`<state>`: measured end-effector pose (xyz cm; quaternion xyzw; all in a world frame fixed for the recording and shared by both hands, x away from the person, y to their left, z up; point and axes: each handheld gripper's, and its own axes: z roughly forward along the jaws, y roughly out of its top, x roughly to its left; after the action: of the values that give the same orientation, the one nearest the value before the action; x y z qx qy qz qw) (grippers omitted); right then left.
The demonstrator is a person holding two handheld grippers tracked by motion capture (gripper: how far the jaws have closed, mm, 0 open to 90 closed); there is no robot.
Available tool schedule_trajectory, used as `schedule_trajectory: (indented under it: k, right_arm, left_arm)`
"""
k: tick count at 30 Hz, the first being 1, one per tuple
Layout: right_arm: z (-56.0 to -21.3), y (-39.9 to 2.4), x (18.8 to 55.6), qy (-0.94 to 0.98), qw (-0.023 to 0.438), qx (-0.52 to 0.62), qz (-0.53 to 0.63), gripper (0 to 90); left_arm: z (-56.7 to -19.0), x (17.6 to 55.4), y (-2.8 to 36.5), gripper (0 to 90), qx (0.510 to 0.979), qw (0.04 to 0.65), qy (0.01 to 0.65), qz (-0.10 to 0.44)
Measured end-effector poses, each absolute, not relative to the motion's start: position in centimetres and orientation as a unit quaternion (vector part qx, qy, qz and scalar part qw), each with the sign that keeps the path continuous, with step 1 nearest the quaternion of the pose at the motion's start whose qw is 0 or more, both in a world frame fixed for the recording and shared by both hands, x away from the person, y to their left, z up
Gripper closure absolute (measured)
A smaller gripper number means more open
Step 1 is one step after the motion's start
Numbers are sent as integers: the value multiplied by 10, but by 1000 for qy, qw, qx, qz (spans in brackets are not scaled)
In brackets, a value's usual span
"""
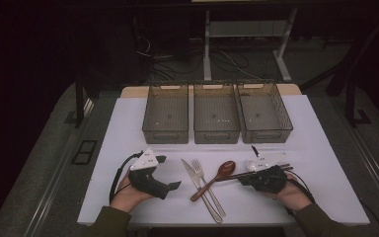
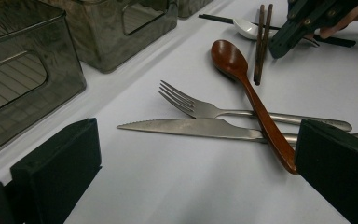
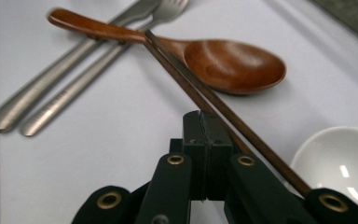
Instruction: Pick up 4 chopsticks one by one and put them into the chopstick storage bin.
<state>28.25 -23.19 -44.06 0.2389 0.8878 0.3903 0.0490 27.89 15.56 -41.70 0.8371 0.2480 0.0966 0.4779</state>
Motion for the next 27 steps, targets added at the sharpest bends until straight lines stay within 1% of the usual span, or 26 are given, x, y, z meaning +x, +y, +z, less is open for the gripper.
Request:
schedule_trajectory:
  k: [4,10,11,14,15,16,18,22,27]
  right_arm:
    - [-428,-242,285,887,46,237,394,843]
    - [-411,-270,298,888,55,251,381,742]
    - [-407,-278,302,893,61,252,367,712]
    - [-403,-285,307,898,62,250,357,695]
    - [-400,-291,312,903,60,250,345,661]
    - [-400,-291,312,903,60,250,345,661]
    - [-401,-294,315,908,56,243,335,600]
    - [-409,-297,320,916,48,232,324,541]
    - [-417,-293,326,924,41,206,318,503]
  left_arm:
    - [-417,279,156,0,835,480,250,96]
    - [-417,279,155,0,835,481,249,96]
    - [-417,279,155,0,835,481,249,96]
    - [-417,279,154,0,835,481,249,95]
    - [-417,279,154,0,836,481,248,95]
    - [-417,279,154,0,836,480,248,95]
    - [-417,279,153,0,836,480,247,94]
    - [-418,279,153,0,838,478,247,93]
    - [-418,279,153,0,838,479,246,93]
